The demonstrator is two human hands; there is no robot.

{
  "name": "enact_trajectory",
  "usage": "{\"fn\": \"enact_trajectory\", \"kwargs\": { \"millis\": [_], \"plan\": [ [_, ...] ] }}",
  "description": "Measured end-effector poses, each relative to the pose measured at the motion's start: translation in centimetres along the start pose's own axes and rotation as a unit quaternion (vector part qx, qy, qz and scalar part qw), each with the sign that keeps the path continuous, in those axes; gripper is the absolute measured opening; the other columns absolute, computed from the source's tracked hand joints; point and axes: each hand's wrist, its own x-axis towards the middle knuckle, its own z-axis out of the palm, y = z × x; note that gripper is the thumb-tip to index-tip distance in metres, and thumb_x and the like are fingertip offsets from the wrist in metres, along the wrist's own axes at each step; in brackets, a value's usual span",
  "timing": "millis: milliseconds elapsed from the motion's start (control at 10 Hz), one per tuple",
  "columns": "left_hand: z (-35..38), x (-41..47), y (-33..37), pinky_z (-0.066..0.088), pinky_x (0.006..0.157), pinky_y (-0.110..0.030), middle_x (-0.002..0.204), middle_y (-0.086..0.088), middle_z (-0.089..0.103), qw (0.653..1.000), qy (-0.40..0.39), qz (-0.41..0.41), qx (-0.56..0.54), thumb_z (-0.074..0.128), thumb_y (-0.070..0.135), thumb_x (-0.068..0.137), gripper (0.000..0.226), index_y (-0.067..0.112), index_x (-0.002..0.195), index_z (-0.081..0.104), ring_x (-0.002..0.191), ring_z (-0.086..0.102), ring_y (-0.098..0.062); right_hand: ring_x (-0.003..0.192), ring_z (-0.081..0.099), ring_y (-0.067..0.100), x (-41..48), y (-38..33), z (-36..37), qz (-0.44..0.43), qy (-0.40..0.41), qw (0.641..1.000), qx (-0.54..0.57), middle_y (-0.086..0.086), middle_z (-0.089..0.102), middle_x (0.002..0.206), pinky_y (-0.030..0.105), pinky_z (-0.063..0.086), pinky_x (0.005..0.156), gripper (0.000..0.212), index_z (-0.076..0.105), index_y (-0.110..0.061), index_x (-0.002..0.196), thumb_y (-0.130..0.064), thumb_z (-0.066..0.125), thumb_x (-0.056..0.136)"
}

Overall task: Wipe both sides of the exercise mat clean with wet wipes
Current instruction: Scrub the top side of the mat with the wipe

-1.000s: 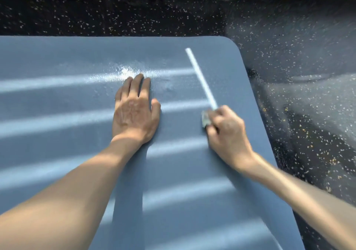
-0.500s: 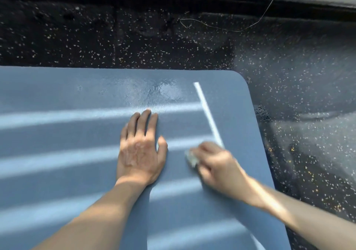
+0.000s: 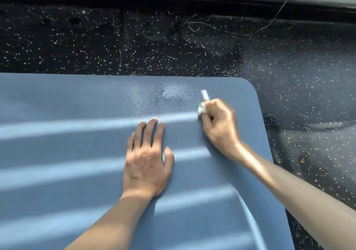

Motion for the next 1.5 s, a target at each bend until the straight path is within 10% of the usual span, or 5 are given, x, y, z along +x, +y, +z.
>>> {"fn": "enact_trajectory", "kwargs": {
  "millis": [100, 900, 1100, 1300, 1500],
  "plan": [
    [0.0, 0.1, -0.1, 0.031, 0.11, -0.047, 0.147, -0.012, 0.047, 1.0, 0.004, 0.004, 0.005, 0.041, 0.034, 0.085, 0.06, 0.008, 0.138, 0.052, 0.136, 0.039, -0.035, 0.073, 0.055, 0.025, -3.2, -1.7, 0.2, -0.097, -0.106, 0.99, 0.004, 0.009, 0.058, 0.077, 0.031, 0.044, 0.071, 0.021, 0.067, -0.005, 0.081, -0.01, 0.047, 0.082],
    [0.2, 0.0, -0.2, 0.027, 0.112, -0.046, 0.147, -0.013, 0.047, 1.0, 0.021, 0.015, 0.004, 0.041, 0.033, 0.085, 0.06, 0.006, 0.138, 0.052, 0.136, 0.039, -0.036, 0.068, 0.05, 0.025, 8.0, 4.9, -0.5, 0.048, 0.035, 0.994, -0.087, 0.007, 0.054, 0.068, 0.031, 0.024, 0.058, 0.026, 0.055, -0.016, 0.065, -0.008, 0.046, 0.088],
    [0.3, 0.0, -0.2, 0.026, 0.111, -0.045, 0.146, -0.014, 0.048, 1.0, 0.024, 0.016, 0.007, 0.041, 0.032, 0.085, 0.06, 0.005, 0.137, 0.053, 0.135, 0.04, -0.036, 0.061, 0.033, 0.013, 6.2, 4.7, -2.5, -0.013, -0.009, 0.999, -0.052, -0.017, 0.03, 0.059, 0.025, 0.018, 0.059, 0.049, 0.032, -0.033, 0.054, -0.002, 0.053, 0.087],
    [0.3, 0.0, -0.2, 0.027, 0.112, -0.046, 0.146, -0.014, 0.047, 1.0, 0.025, 0.018, 0.003, 0.042, 0.032, 0.085, 0.06, 0.005, 0.137, 0.053, 0.135, 0.04, -0.037, 0.059, 0.04, 0.019, 3.1, 3.9, -0.6, -0.052, -0.02, 0.997, -0.051, -0.003, 0.039, 0.063, 0.03, 0.023, 0.056, 0.03, 0.051, -0.017, 0.06, -0.001, 0.058, 0.085],
    [0.3, 0.0, -0.2, 0.026, 0.113, -0.045, 0.146, -0.014, 0.048, 0.999, 0.036, 0.021, -0.003, 0.041, 0.032, 0.085, 0.059, 0.004, 0.136, 0.053, 0.136, 0.038, -0.036, 0.061, 0.036, 0.017, 6.4, 5.2, -2.8, -0.027, 0.032, 0.998, -0.049, -0.007, 0.034, 0.062, 0.021, 0.022, 0.055, 0.052, 0.031, -0.036, 0.057, 0.0, 0.053, 0.087]
  ]
}}
